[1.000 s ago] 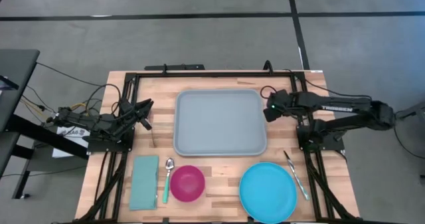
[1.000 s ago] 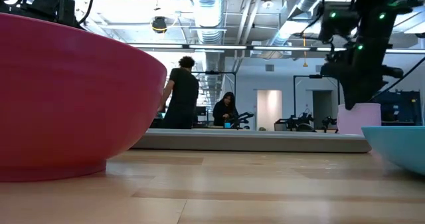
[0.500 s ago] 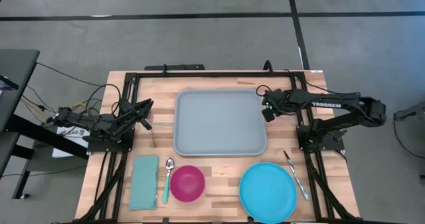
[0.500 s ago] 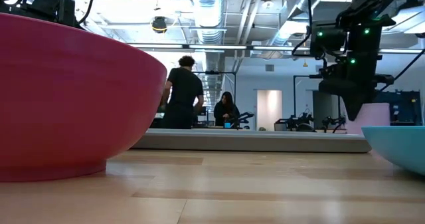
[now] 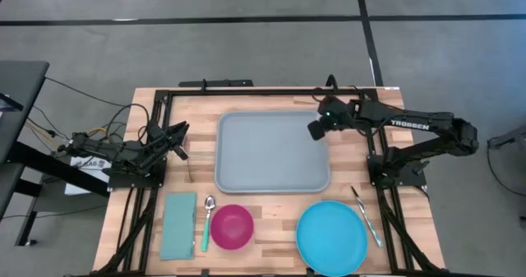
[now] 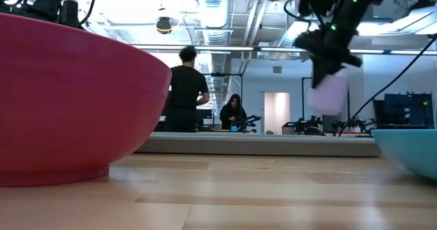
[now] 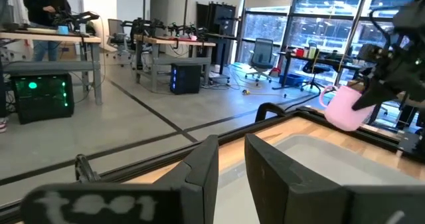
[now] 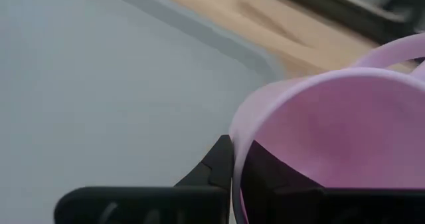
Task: Set up tray
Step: Put the pink cup on the gray tray
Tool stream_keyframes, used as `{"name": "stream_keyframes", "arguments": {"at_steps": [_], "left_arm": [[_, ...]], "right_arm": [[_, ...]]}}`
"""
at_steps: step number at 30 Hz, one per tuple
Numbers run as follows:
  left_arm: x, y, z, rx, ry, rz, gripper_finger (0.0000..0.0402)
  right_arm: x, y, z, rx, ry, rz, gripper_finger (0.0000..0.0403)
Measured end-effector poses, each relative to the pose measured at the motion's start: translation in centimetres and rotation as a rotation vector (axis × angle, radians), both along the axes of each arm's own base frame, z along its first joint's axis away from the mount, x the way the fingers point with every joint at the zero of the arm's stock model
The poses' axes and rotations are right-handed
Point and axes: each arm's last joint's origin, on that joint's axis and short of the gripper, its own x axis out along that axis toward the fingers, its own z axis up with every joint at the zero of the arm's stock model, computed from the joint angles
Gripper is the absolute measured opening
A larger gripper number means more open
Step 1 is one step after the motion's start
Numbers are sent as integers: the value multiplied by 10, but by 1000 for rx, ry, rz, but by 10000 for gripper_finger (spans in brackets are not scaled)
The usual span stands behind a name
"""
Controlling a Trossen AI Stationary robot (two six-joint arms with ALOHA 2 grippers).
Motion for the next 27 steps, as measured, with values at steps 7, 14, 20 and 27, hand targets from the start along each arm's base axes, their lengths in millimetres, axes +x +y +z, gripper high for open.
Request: {"name": "stream_keyframes", "arguments": {"at_steps": [7, 14, 20, 27], "left_arm": [[0, 0, 0, 0, 0, 0, 63], [0, 0, 0, 7, 7, 1, 63], [0, 0, 0, 6, 8, 18, 63], [0, 0, 0, 7, 10, 19, 63]], "right_arm": [[23, -3, -14, 3, -7, 166, 4], [41, -11, -41, 12, 134, 256, 15], [56, -26, -55, 43, 183, 220, 14], [71, -38, -62, 68, 226, 201, 30]]}}
